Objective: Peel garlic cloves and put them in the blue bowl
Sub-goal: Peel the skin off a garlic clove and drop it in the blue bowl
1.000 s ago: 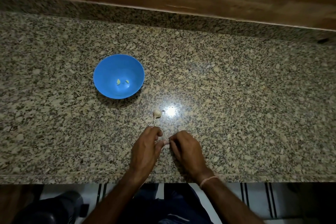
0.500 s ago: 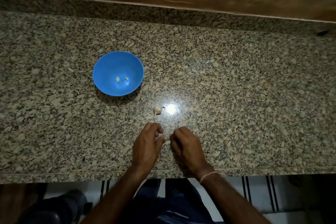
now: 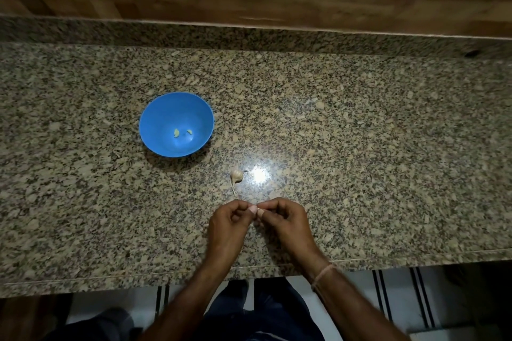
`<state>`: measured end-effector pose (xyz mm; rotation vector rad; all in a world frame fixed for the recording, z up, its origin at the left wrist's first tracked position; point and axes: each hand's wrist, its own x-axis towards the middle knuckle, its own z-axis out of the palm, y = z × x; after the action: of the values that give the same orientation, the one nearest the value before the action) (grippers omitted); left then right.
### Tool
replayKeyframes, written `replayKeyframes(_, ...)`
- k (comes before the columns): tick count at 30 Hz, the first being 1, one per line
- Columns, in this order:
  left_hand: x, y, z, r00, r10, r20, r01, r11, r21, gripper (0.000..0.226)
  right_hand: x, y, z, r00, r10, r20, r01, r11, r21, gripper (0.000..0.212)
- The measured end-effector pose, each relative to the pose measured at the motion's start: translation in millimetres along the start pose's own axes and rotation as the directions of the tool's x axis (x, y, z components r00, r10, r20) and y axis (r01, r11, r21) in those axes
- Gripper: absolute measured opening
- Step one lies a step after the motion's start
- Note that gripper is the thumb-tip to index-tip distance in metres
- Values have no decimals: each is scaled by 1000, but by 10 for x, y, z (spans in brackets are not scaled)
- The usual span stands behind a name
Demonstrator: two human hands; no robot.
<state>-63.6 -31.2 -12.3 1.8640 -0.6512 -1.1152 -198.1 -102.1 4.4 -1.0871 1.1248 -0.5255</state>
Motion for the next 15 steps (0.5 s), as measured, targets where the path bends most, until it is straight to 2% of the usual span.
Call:
replayKeyframes(2, -12, 42, -16, 1000, 1, 5, 0, 999, -49, 12, 8, 0, 10, 997, 79, -6, -78, 992, 95, 7)
replayKeyframes(5, -8, 107, -46, 1000, -3, -10, 3, 999, -54, 12, 15, -5, 4, 993, 104, 54, -108, 989, 100, 14)
replayKeyframes(6, -2, 119, -53, 1000, -6, -13, 5, 999, -40, 12, 13, -14, 3, 996, 73, 55, -76, 996, 53, 15)
replayKeyframes(8, 18, 147, -80, 999, -48, 14, 49, 995, -83, 16, 21, -50, -1, 998, -63, 24, 66, 986, -156, 14)
replayKeyframes(11, 28, 207, -119, 976, -197, 92, 215, 943, -254, 21, 58, -55, -17, 954, -292, 68, 293, 855, -427, 11)
replayKeyframes(13, 11, 240, -134, 954, -272, 128, 299, 906, -300, 24, 74, -50, -35, 913, -390, 117, 390, 757, -524, 11)
replayKeyframes(15, -8, 268, -140, 959, -257, 123, 283, 909, -307, 22, 71, -56, -34, 900, -412, 142, 416, 717, -559, 11)
